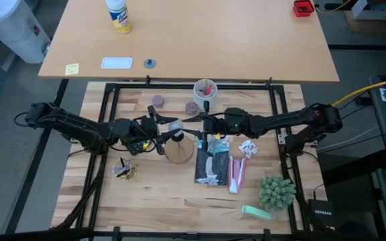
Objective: Screw lightbulb
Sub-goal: Insert the lightbulb into the lamp
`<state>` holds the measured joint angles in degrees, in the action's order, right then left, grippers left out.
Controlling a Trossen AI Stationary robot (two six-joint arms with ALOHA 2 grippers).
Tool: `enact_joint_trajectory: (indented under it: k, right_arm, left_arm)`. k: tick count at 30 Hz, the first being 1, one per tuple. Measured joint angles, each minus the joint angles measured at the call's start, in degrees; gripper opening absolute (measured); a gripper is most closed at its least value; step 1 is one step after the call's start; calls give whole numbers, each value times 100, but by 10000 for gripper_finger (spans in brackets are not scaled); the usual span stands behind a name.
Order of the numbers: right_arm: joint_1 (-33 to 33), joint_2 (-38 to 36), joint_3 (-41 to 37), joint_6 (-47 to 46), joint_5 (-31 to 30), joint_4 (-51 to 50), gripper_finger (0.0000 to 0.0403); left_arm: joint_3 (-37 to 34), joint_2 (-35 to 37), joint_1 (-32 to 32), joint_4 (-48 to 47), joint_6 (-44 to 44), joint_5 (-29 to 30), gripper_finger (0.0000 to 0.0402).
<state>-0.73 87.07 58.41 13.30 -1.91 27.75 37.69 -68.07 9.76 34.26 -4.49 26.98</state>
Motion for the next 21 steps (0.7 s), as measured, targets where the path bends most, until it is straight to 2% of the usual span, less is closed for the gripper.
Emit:
enact_joint_trajectory:
  k: [21]
  right_arm:
    - [2, 33, 0, 68, -2, 315, 141]
  left_arm:
    - [0, 0, 0, -2, 2, -4, 180]
